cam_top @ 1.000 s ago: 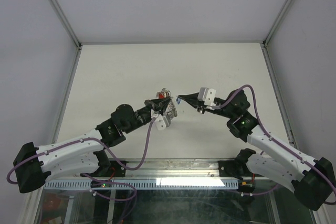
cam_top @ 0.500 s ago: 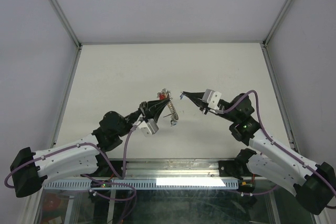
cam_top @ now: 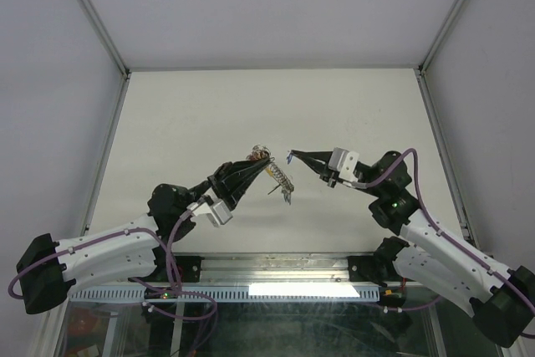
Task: Put the keys on the keyring
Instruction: Place the key at the center of the board.
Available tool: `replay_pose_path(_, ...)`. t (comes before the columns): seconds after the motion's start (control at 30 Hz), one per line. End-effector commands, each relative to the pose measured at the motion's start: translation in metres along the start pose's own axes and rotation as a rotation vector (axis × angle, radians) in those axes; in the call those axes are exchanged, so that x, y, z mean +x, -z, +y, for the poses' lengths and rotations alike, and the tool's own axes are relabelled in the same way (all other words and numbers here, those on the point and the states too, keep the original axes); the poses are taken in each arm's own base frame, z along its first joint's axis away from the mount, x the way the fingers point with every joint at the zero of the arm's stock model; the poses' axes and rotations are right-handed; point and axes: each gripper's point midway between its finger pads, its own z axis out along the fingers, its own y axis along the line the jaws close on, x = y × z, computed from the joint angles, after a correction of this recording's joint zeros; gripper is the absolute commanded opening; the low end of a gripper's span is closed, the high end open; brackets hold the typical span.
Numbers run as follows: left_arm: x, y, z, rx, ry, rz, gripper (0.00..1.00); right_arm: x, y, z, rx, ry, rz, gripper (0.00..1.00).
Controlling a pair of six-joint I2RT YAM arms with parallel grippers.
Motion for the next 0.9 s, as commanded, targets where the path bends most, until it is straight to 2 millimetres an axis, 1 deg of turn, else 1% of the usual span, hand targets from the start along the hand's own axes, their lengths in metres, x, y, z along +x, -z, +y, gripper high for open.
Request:
replay_pose_path(0.0, -0.051, 0.002, 0.043, -0.182, 0.111, -0.205, 0.0, -0.032, -0.001, -0.002, -0.019, 0.011, -0.084, 0.0)
replay_pose_path(0.17, -0.053, 0.003, 0.056, -0.248, 0.219, -0.219, 0.0, -0.037, 0.001, 0.0, -0.024, 0.004, -0.1, 0.0)
replay_pose_path(0.33, -0.055, 0.002, 0.059, -0.249, 0.219, -0.217, 0.0, -0.038, 0.002, -0.001, -0.018, 0.006, -0.107, 0.0)
replay_pose_path(0.43, -0.057, 0.003, 0.059, -0.251, 0.215, -0.225, 0.0, -0.034, 0.001, -0.003, -0.008, -0.002, -0.095, 0.0)
replay_pose_path(0.5, -0.055, 0.003, 0.058, -0.249, 0.214, -0.218, 0.0, -0.025, 0.0, -0.007, 0.018, -0.026, -0.053, 0.0)
replay_pose_path(0.57, -0.054, 0.003, 0.059, -0.253, 0.218, -0.216, 0.0, -0.004, -0.001, -0.02, 0.103, -0.12, 0.047, 0.0)
replay_pose_path(0.6, -0.054, 0.003, 0.059, -0.255, 0.219, -0.215, 0.0, 0.01, 0.001, -0.031, 0.18, -0.183, 0.121, 0.0)
replay_pose_path(0.67, -0.053, 0.003, 0.059, -0.254, 0.222, -0.209, 0.0, 0.04, 0.002, -0.036, 0.237, -0.312, 0.275, 0.0)
replay_pose_path(0.7, -0.052, 0.002, 0.059, -0.252, 0.225, -0.202, 0.0, 0.053, 0.002, -0.036, 0.245, -0.369, 0.354, 0.0)
replay_pose_path(0.73, -0.05, 0.001, 0.058, -0.249, 0.228, -0.189, 0.0, 0.077, 0.003, -0.032, 0.251, -0.444, 0.465, 0.0)
replay_pose_path(0.77, -0.049, 0.001, 0.058, -0.249, 0.231, -0.182, 0.0, 0.092, 0.005, -0.028, 0.254, -0.514, 0.552, 0.0)
replay_pose_path(0.8, -0.048, 0.001, 0.058, -0.248, 0.236, -0.174, 0.0, 0.109, 0.012, -0.02, 0.249, -0.583, 0.654, 0.0)
replay_pose_path(0.83, -0.047, 0.0, 0.058, -0.247, 0.239, -0.165, 0.0, 0.123, 0.017, -0.016, 0.255, -0.649, 0.735, 0.0)
replay_pose_path(0.87, -0.046, -0.001, 0.058, -0.245, 0.244, -0.157, 0.0, 0.132, 0.021, -0.014, 0.258, -0.71, 0.793, 0.0)
